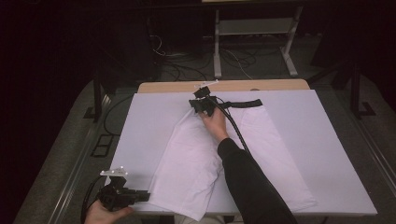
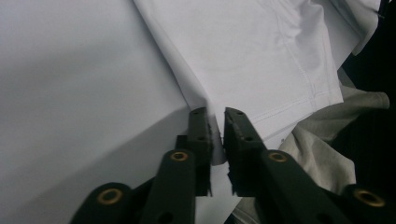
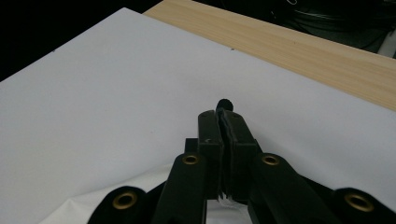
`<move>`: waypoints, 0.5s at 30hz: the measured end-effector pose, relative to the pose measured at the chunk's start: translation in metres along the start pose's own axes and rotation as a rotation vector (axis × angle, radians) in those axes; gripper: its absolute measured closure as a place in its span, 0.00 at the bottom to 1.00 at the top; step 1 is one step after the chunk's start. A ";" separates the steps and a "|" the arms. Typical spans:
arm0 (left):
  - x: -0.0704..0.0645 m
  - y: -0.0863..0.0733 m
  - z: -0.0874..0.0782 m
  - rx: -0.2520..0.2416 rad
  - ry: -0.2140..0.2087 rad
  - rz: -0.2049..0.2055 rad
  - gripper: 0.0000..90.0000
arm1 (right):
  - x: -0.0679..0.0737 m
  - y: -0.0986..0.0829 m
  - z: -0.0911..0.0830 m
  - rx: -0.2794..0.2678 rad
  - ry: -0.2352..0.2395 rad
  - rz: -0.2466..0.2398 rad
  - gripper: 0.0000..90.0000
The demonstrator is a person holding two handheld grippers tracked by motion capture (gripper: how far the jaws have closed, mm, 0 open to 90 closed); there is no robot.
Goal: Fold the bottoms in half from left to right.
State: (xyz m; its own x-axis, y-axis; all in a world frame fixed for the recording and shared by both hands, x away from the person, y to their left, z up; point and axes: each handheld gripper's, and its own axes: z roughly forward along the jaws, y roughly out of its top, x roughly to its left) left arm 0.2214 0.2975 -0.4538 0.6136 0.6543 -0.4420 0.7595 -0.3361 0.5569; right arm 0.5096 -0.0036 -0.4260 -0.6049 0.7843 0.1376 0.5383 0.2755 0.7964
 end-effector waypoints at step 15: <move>-0.026 0.015 -0.001 -0.028 -0.036 0.121 0.97 | -0.004 0.005 -0.009 0.007 0.033 -0.003 0.95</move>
State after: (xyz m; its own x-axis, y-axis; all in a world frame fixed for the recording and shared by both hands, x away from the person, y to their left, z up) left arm 0.2165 0.2763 -0.4335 0.7083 0.5854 -0.3945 0.6732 -0.3920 0.6270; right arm 0.5088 -0.0103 -0.4170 -0.6259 0.7645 0.1544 0.5404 0.2823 0.7926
